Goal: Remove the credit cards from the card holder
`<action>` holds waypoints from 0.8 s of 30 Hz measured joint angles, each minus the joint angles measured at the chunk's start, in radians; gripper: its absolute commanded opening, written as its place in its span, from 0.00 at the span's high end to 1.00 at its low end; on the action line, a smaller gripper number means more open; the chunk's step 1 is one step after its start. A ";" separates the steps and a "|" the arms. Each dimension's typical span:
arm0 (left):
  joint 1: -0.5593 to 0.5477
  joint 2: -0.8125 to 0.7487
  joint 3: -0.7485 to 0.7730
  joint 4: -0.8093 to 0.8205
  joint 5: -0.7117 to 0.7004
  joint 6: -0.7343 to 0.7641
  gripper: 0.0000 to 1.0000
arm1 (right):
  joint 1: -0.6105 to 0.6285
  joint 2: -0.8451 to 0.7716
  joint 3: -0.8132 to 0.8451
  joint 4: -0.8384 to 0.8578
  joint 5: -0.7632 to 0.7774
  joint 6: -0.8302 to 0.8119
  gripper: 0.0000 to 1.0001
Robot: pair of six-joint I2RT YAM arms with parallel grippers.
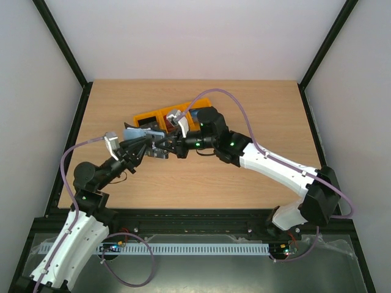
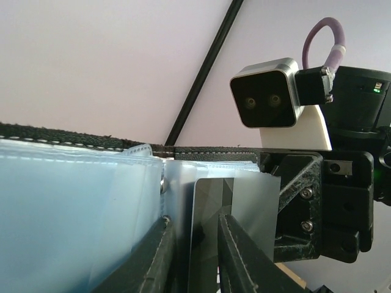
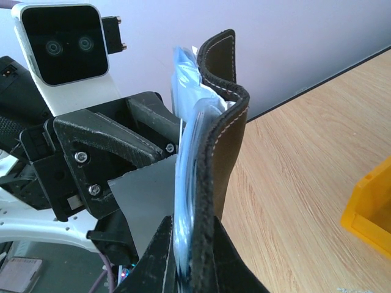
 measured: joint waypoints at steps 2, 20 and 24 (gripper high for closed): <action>0.006 0.001 0.000 0.008 0.003 0.003 0.77 | 0.000 0.004 0.002 0.009 0.007 0.005 0.98; 0.039 0.024 0.112 -0.071 0.086 0.177 0.58 | -0.049 0.039 0.017 0.147 -0.119 0.103 0.98; 0.042 0.024 0.141 -0.096 0.111 0.192 0.62 | -0.058 0.035 0.017 0.173 -0.183 0.091 0.98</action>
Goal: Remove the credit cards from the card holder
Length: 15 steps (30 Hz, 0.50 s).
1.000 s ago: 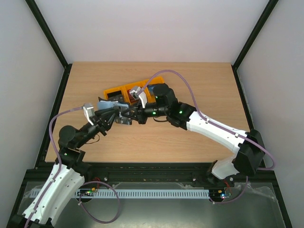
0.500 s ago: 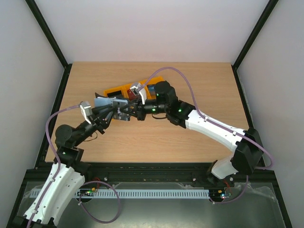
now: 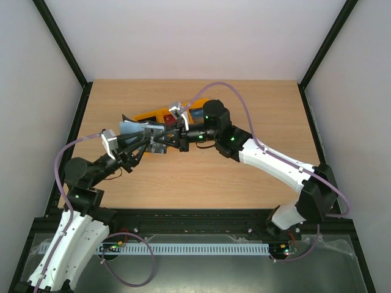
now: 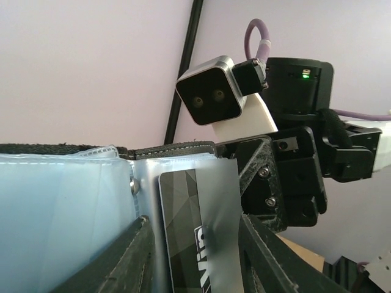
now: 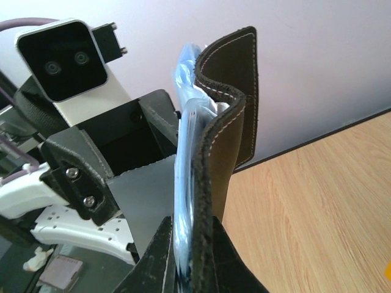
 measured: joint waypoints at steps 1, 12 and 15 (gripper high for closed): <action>0.001 0.000 0.003 0.000 0.009 0.000 0.62 | -0.002 -0.002 0.000 0.002 -0.013 -0.008 0.98; 0.008 -0.001 0.129 -0.130 0.112 0.200 0.55 | 0.010 -0.061 0.060 -0.106 0.025 -0.188 0.98; 0.003 -0.019 0.208 -0.272 0.115 0.325 0.53 | 0.024 -0.068 0.103 -0.116 0.124 -0.205 0.98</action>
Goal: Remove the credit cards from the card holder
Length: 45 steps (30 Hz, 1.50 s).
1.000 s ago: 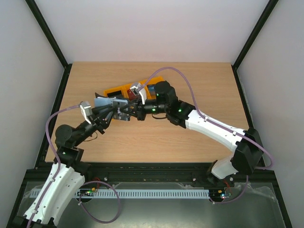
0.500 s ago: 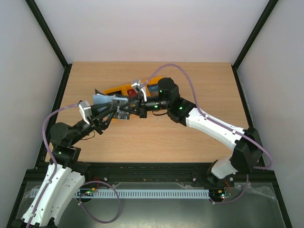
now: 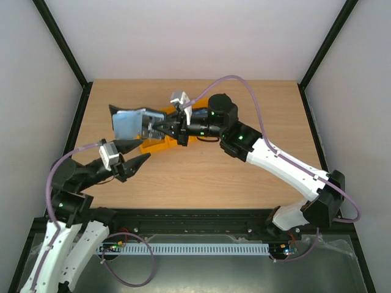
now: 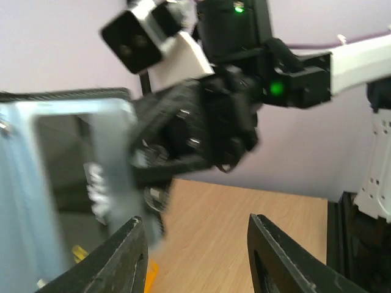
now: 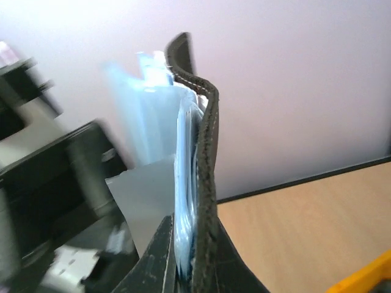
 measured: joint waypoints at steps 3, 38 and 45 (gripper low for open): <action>-0.026 -0.048 0.057 -0.116 0.014 0.103 0.56 | 0.006 0.002 0.055 -0.005 0.135 -0.010 0.98; -0.042 0.014 -0.164 0.139 -0.320 -0.488 0.75 | 0.185 0.377 0.615 -0.674 0.818 -0.097 0.98; -0.017 0.011 -0.180 0.140 -0.359 -0.519 0.74 | 0.185 0.365 0.599 -0.672 0.726 -0.126 0.98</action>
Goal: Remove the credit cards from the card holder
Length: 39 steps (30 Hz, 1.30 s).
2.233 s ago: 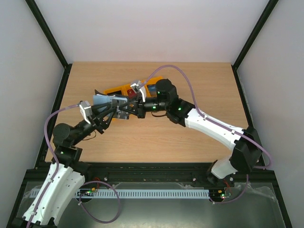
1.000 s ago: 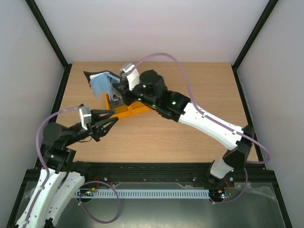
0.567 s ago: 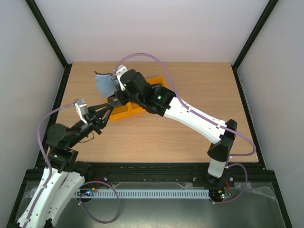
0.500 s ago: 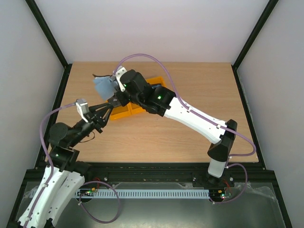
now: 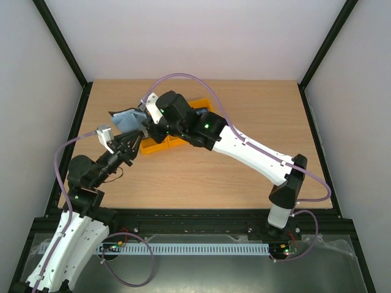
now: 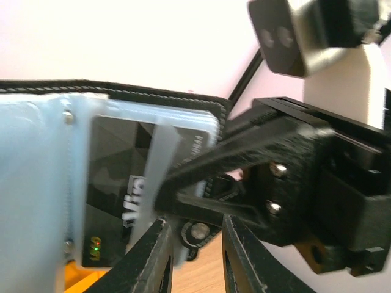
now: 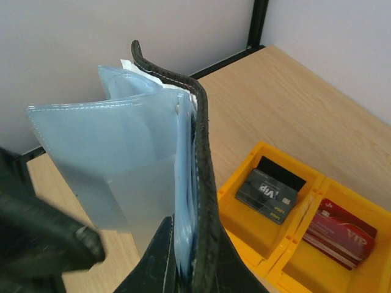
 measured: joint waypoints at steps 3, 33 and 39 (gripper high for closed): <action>0.010 -0.004 -0.007 -0.004 -0.013 -0.005 0.74 | 0.000 -0.021 -0.029 0.004 -0.053 -0.016 0.98; 0.052 -0.042 -0.013 0.064 0.201 0.084 0.77 | -0.024 -0.262 -0.278 0.126 -0.386 -0.198 0.98; 0.057 -0.042 -0.016 0.117 0.267 0.122 0.77 | -0.031 -0.274 -0.278 0.126 -0.438 -0.224 0.98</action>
